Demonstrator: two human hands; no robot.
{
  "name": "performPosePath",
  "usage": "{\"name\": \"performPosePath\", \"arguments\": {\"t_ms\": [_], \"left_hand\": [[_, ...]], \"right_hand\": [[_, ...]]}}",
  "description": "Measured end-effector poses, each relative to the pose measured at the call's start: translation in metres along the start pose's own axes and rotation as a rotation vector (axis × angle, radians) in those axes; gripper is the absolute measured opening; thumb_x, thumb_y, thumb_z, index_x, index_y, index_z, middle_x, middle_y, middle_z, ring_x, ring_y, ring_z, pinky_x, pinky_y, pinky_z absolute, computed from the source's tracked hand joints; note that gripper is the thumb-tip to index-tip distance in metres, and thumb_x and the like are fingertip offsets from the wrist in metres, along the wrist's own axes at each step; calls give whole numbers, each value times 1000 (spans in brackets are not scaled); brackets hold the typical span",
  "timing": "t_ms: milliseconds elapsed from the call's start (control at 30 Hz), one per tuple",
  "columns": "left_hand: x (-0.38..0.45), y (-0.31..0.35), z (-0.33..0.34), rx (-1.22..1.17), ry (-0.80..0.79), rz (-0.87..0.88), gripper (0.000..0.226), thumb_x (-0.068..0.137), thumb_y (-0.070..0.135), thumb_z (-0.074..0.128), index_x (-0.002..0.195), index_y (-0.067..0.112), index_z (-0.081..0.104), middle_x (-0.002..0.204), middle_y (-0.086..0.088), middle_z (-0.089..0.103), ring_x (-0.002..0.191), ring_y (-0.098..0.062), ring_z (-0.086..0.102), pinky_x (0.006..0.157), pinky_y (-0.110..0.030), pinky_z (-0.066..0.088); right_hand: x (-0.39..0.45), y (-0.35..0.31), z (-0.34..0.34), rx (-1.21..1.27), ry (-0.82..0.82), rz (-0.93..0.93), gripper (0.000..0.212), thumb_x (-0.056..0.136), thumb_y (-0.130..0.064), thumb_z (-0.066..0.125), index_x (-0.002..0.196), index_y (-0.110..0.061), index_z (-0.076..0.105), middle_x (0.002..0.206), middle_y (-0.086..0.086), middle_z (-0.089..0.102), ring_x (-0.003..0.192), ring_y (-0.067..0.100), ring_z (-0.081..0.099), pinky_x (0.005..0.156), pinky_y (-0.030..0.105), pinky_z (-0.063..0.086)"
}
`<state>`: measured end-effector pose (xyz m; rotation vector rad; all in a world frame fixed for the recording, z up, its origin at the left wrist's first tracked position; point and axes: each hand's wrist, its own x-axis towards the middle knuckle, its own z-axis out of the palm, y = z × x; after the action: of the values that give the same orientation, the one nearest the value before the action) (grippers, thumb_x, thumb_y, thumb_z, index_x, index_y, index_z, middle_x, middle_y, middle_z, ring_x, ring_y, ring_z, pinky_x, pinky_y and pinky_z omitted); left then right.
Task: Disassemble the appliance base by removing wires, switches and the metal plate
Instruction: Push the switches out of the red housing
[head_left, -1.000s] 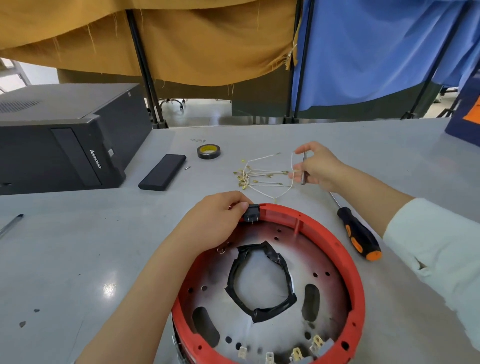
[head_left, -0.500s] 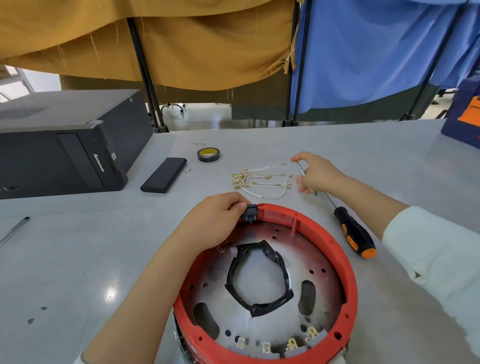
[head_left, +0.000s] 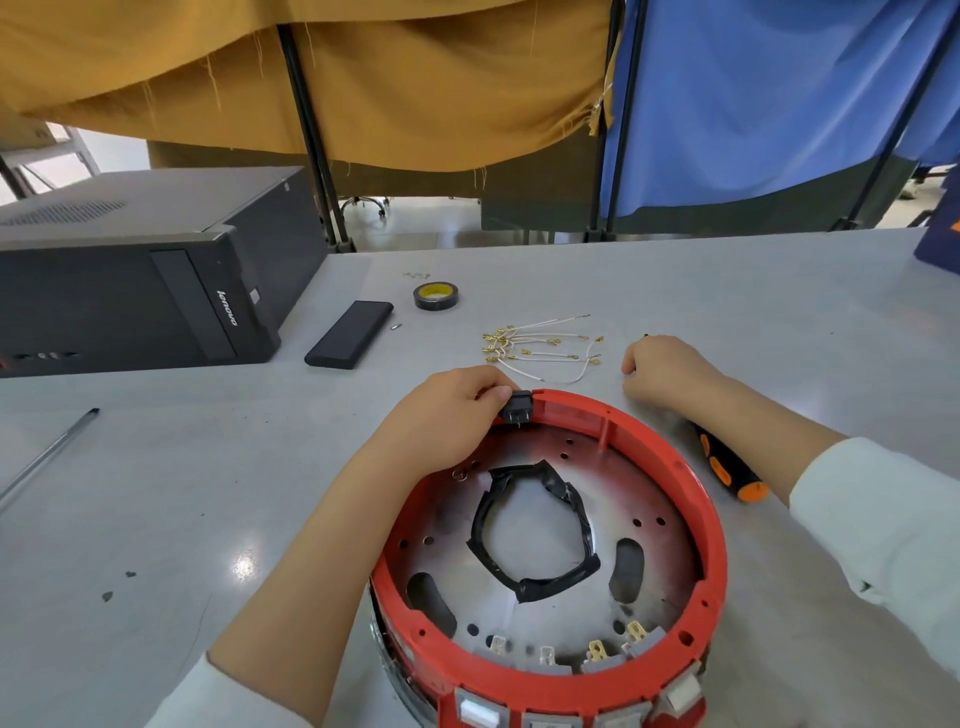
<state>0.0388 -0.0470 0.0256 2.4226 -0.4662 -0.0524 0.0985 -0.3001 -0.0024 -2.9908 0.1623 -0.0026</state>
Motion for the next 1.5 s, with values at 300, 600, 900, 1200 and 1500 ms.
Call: {"name": "performPosePath", "arguments": {"t_ms": [300, 600, 900, 1200, 1500], "left_hand": [[0, 1, 0, 4, -3, 2, 23, 97, 29, 41, 96, 25, 64, 94, 4, 64, 87, -15, 55, 81, -31, 44], [1, 2, -2, -84, 81, -116, 23, 86, 23, 52, 75, 7, 64, 64, -3, 59, 62, -19, 50, 58, -30, 38], [0, 4, -2, -114, 66, -110, 27, 92, 17, 42, 90, 9, 68, 94, -7, 68, 91, -23, 58, 80, -32, 45], [2, 4, -4, -169, 104, -170, 31, 82, 12, 39, 89, 5, 69, 97, -11, 69, 91, -28, 58, 82, -36, 48], [3, 1, -1, -143, 126, -116, 28, 85, 16, 40, 89, 8, 66, 91, -8, 67, 90, -25, 59, 77, -33, 47]], "right_hand": [[-23, -18, -17, -29, 68, -35, 23, 90, -14, 46, 102, -10, 64, 110, 12, 53, 103, 33, 51, 81, 34, 47], [-89, -102, -23, 217, -61, -620, 49, 83, -22, 50, 132, -20, 42, 116, 2, 58, 105, 19, 51, 88, 35, 44], [-86, -94, -1, -309, 305, -633, 39, 98, -44, 35, 120, -12, 42, 112, 7, 55, 96, 29, 59, 59, 34, 34], [-81, -101, 1, -347, 370, -614, 36, 97, -40, 32, 110, -9, 44, 105, 10, 61, 90, 33, 63, 58, 34, 31], [-82, -101, 1, -373, 400, -607, 34, 97, -41, 32, 108, -10, 43, 101, 10, 63, 84, 31, 63, 51, 32, 23]]}}
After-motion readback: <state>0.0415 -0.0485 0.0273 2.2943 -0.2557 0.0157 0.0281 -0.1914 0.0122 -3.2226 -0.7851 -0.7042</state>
